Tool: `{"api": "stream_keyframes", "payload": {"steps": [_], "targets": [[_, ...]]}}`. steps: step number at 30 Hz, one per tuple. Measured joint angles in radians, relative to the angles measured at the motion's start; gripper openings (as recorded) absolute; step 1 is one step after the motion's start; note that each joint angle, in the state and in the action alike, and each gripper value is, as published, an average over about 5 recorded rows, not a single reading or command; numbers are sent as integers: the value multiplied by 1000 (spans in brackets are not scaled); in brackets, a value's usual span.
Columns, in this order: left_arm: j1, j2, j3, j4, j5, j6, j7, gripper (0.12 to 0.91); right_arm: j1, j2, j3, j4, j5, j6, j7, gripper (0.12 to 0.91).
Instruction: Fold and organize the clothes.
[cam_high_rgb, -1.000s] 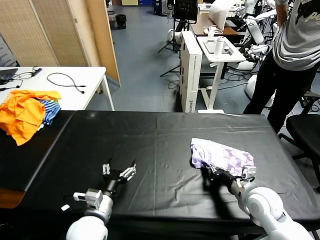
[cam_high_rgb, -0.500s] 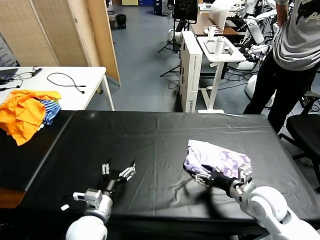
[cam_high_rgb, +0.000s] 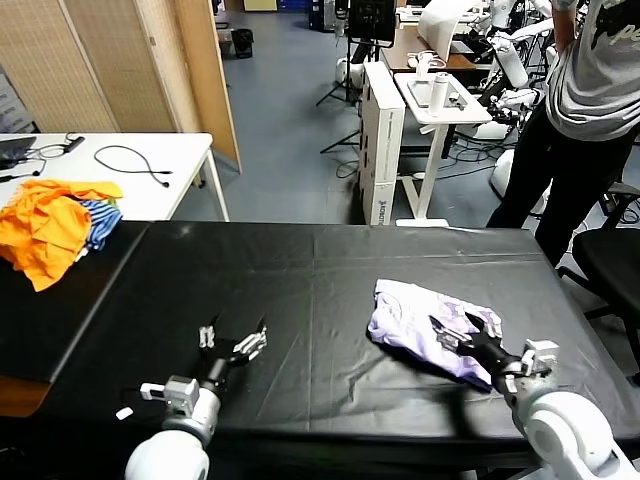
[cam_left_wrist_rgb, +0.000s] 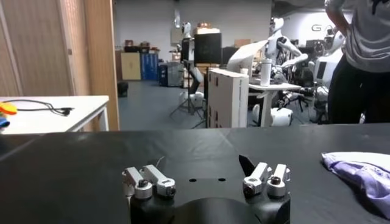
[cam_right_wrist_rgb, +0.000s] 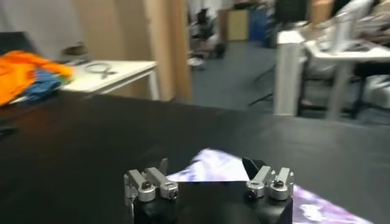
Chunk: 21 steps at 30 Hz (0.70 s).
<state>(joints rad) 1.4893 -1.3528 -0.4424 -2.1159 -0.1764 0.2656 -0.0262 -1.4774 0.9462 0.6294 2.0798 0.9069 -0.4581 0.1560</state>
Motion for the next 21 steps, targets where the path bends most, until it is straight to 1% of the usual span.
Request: {"api": "stream_keyframes", "payload": {"steps": [3,5,13,17,21], "targets": [[3,3,-1,-2,-5,1,0,907,-46,44,54,10,29,-14,10,907],[4,5,-1,-2,-9,1,0,907,-71,62,85,19,37,-18,11,907],[5,1,-2,-3,-13,1,-1,907,-115,94,190,14,56,-20,14,907],[7,-1,-2,-1,-14,-1,-1,907,-106,112,212,-16,76,-19,12,907],[8,-5,1,0,-15,-1,-2,907,-84,128,207,-49,90,-19,9,899]]}}
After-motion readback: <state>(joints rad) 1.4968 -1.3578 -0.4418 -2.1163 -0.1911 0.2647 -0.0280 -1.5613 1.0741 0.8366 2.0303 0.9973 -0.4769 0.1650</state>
